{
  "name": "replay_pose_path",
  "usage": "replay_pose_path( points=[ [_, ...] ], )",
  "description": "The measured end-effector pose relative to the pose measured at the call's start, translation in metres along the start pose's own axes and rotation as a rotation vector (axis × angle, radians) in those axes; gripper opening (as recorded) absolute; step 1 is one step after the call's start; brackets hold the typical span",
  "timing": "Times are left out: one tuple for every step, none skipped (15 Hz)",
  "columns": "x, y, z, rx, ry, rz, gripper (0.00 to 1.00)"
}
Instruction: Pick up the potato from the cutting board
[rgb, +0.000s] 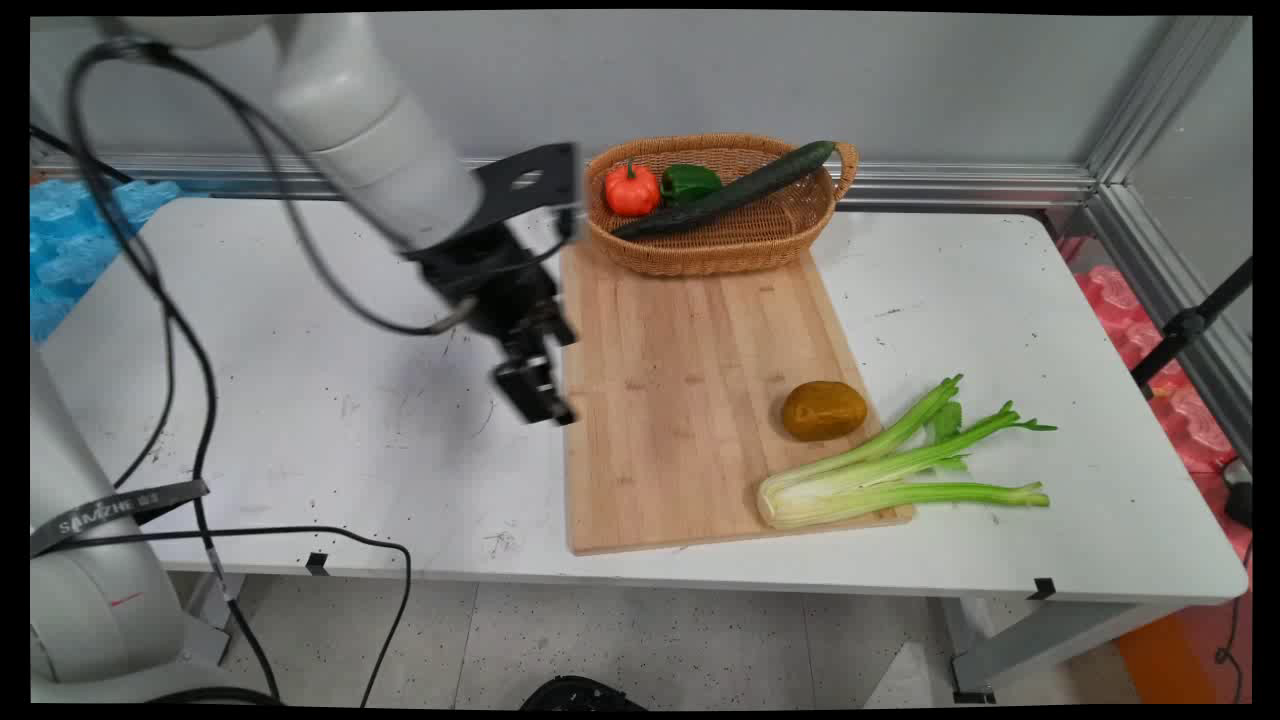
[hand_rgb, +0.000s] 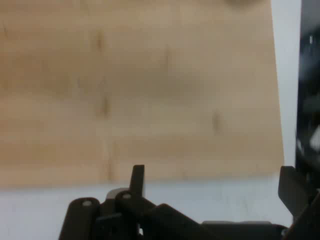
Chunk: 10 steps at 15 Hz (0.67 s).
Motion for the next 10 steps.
replay_pose_path(
  points=[
    [0.008,-0.001,0.003,0.002,0.013,-0.002,1.0],
    [0.019,-0.002,0.007,0.005,0.033,-0.005,1.0],
    [0.027,-0.003,0.01,0.007,0.046,-0.007,1.0],
    [0.038,-0.004,0.015,0.011,0.066,-0.009,1.0],
    [0.045,-0.005,0.018,0.013,0.078,-0.01,1.0],
    [0.054,-0.006,0.023,0.016,0.097,-0.012,1.0],
    [0.061,-0.007,0.027,0.018,0.108,-0.013,1.0],
    [0.07,-0.008,0.033,0.02,0.126,-0.014,1.0],
    [0.075,-0.009,0.037,0.02,0.136,-0.014,1.0],
    [0.083,-0.01,0.044,0.021,0.152,-0.014,1.0]
  ],
)
